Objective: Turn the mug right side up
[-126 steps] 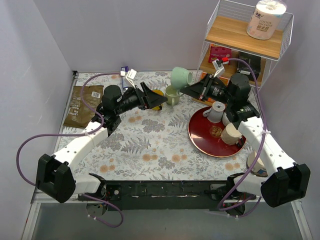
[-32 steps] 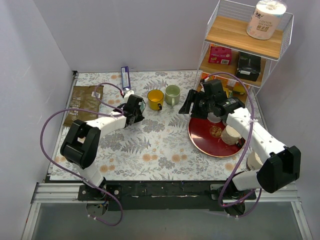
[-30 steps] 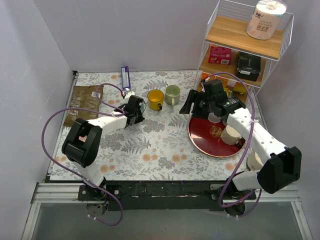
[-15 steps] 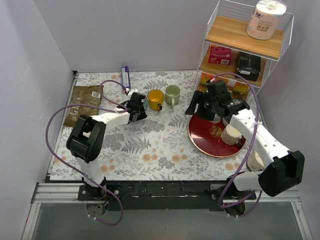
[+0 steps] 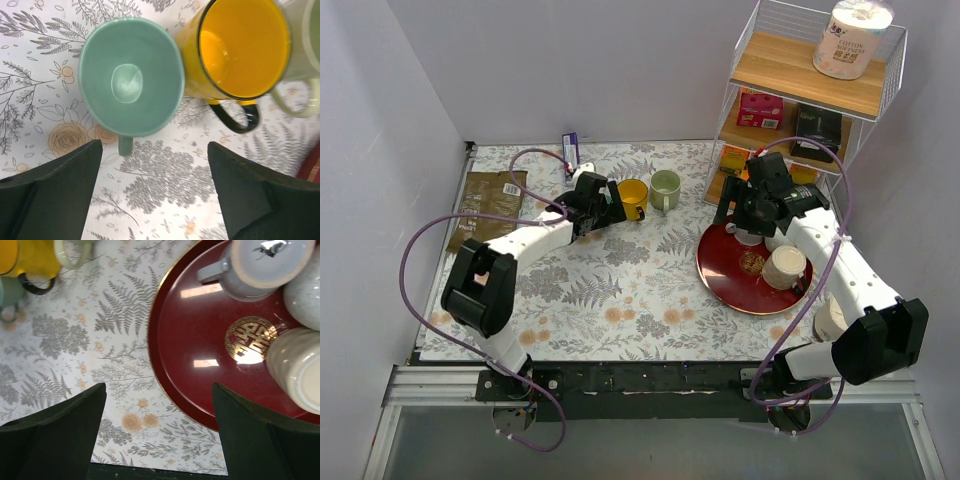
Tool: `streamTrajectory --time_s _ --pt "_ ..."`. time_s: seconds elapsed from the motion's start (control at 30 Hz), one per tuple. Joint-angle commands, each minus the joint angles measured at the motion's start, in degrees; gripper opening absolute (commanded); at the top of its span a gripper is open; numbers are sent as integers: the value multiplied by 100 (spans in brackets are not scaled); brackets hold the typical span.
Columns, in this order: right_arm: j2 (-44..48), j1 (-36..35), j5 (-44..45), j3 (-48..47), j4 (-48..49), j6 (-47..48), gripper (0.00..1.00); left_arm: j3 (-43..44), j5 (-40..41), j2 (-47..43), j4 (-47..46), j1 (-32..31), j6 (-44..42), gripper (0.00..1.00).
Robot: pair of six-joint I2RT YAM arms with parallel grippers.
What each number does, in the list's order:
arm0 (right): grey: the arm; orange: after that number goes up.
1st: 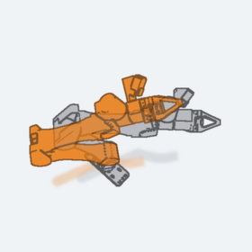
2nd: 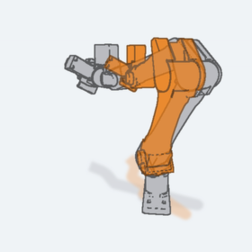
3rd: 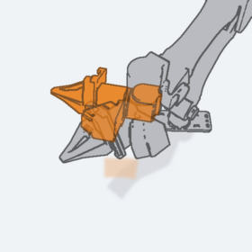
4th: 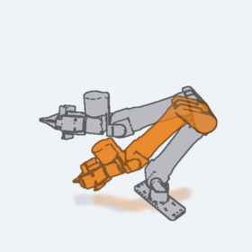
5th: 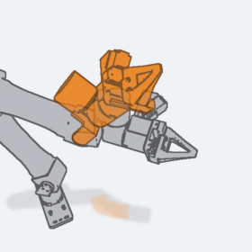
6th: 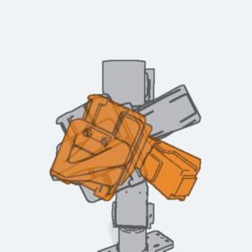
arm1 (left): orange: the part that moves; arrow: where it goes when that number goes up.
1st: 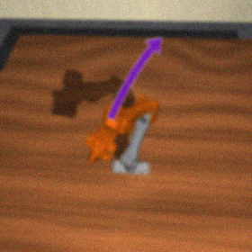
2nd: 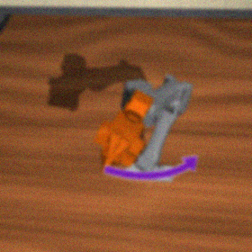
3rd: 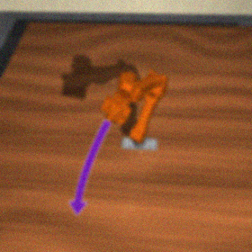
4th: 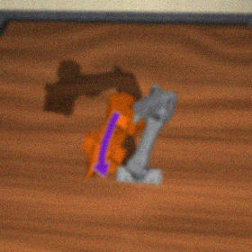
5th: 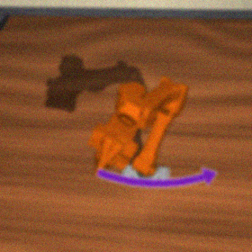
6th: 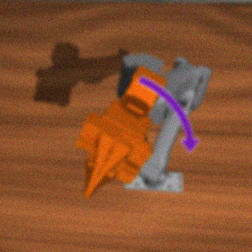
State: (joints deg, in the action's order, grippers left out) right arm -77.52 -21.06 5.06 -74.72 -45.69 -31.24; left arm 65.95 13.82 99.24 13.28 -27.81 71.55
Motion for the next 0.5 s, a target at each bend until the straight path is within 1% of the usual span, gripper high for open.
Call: streamTrajectory --time_s 0.0,0.07,0.17,0.2,0.23,0.3,0.33,0.4,0.47 --pt "-158 111 618 -157 -212 241 93 216 -46 -993 227 13 -45 91" --pt "-281 120 733 -122 -212 198 93 155 -47 -1380 341 22 -88 98" --pt "-439 120 996 -52 -116 -275 91 85 -20 -1827 517 22 -115 98" --pt "-483 120 1206 -34 -107 -477 91 76 -55 -1943 553 22 -115 98" --pt "-519 111 1295 -25 -37 -932 90 58 -81 -2031 588 22 -115 98" --pt "-668 120 1453 -43 25 -1426 88 49 -169 -2268 667 22 -89 98" --pt "-729 111 1698 -104 17 -1976 87 40 -204 -2321 693 22 -71 98" --pt "-984 111 2032 -253 -115 -2707 86 32 -248 -2461 764 21 -27 98" --pt "-1343 102 2244 -525 -404 -3201 86 23 -266 -2541 808 22 -9 98"
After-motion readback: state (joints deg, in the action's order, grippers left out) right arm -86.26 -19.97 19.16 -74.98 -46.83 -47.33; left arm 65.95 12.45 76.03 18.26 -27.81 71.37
